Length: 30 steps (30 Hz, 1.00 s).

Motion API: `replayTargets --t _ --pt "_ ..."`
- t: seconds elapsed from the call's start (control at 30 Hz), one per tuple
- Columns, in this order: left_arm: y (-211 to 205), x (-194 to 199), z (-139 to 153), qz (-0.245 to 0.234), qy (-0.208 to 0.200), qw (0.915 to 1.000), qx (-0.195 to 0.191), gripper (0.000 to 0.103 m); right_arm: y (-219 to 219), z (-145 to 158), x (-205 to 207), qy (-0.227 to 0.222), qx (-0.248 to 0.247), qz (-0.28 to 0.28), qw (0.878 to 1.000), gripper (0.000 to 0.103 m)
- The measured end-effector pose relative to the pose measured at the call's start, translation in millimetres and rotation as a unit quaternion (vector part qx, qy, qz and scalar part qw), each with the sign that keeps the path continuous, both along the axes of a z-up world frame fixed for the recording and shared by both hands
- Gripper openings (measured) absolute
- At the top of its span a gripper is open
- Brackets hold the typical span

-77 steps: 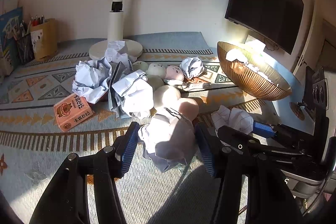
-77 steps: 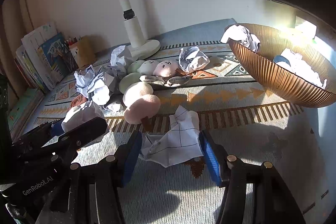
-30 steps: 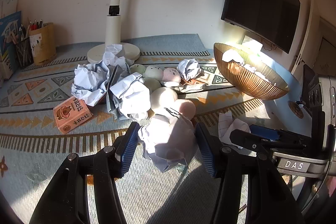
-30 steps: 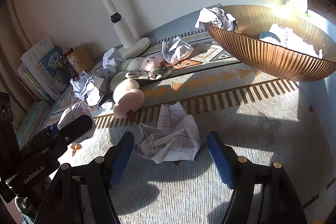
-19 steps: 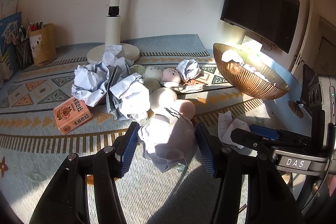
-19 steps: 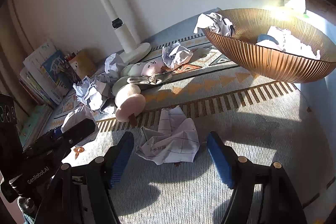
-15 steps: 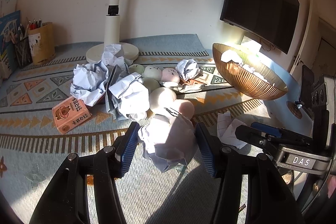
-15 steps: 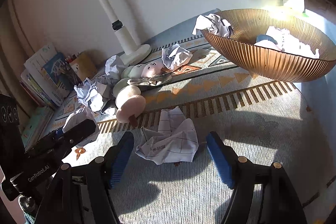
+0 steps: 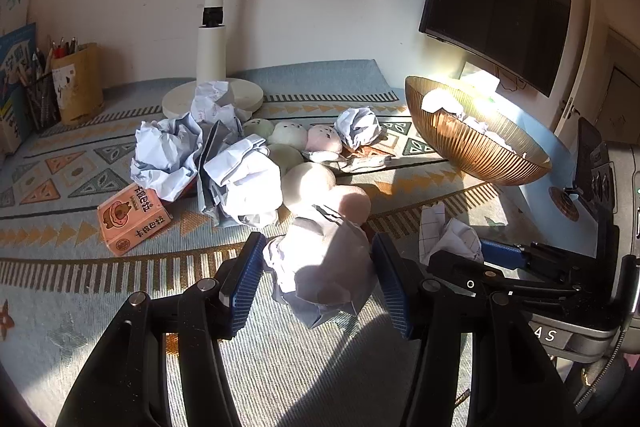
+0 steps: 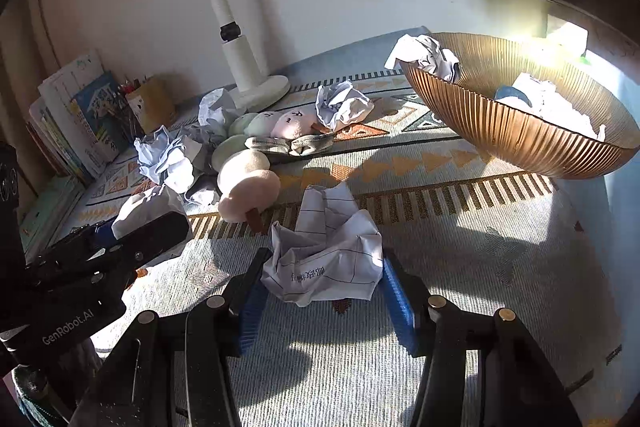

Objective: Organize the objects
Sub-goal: 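Carry both papers over the amber bowl and open both tools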

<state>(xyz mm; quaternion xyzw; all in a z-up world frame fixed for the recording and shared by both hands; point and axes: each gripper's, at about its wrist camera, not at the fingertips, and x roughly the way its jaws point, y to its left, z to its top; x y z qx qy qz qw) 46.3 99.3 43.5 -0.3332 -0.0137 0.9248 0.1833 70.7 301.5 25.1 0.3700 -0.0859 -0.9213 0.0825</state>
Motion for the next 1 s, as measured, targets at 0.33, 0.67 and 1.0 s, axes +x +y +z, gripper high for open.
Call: replayTargets --t 0.33,0.67,1.0 --pt "40 10 107 -0.083 0.073 0.9928 0.046 0.051 76 123 39 0.132 -0.048 -0.100 0.985 0.054" --pt "145 -67 145 -0.184 0.075 0.9784 0.055 0.057 138 132 -23 0.103 -0.029 -0.182 0.977 0.069" --pt "98 -114 94 -0.114 -0.007 0.9799 0.164 0.093 132 97 -51 0.052 -0.053 -0.117 0.990 0.073"
